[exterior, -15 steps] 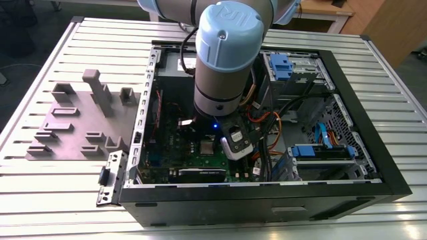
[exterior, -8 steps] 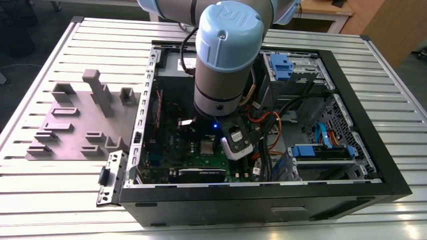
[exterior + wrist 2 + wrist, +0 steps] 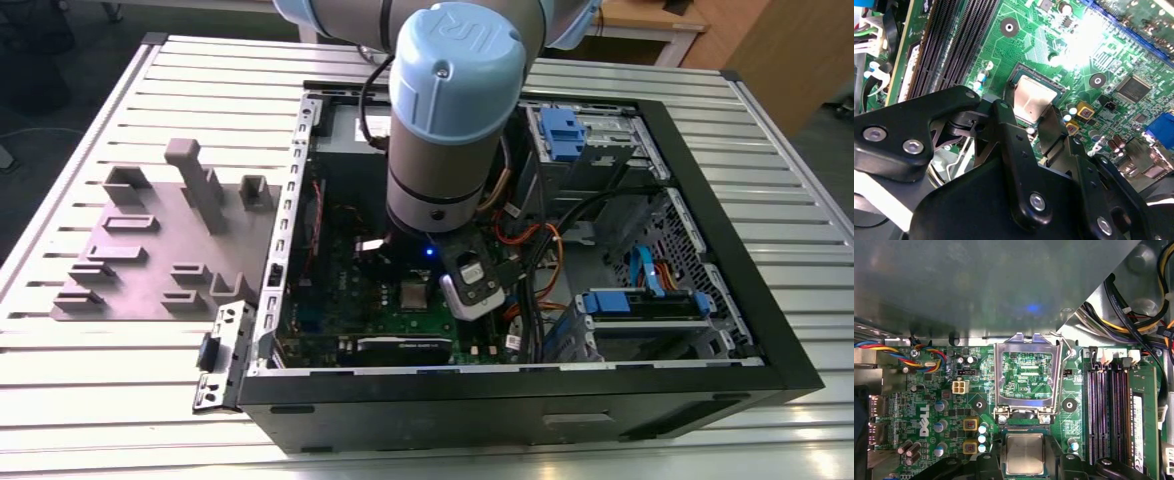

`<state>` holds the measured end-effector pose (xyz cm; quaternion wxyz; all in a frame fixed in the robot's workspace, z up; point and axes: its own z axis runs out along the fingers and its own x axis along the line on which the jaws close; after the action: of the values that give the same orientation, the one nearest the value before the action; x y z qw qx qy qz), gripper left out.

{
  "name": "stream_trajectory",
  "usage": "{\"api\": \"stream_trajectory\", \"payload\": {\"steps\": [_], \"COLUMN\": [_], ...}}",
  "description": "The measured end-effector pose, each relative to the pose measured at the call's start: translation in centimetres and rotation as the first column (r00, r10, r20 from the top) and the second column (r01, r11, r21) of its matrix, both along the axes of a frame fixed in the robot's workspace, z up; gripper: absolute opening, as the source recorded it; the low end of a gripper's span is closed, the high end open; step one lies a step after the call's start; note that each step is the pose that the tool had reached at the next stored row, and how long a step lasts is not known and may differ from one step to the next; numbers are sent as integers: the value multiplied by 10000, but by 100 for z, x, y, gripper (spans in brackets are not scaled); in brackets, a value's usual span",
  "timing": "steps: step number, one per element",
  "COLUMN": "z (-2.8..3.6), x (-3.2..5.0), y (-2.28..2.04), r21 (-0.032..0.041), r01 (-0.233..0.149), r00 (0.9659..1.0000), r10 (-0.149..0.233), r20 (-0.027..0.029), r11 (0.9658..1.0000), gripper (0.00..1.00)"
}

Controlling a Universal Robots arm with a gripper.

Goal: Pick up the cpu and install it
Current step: 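Place the cpu into insertion slot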

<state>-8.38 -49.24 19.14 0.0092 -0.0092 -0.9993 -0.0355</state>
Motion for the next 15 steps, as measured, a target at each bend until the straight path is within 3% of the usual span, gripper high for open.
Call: {"api": "stream_trajectory", "payload": {"steps": [7, 8, 15], "z": [-1, -1, 9], "x": [-1, -1, -2], "y": [0, 0, -1], "r21": [1, 2, 0], "r01": [0, 1, 0], "r00": [10000, 10000, 10000], "r10": [0, -1, 0], "r20": [3, 2, -1], "r11": [10000, 10000, 10000], "gripper": [48, 53, 53]}}
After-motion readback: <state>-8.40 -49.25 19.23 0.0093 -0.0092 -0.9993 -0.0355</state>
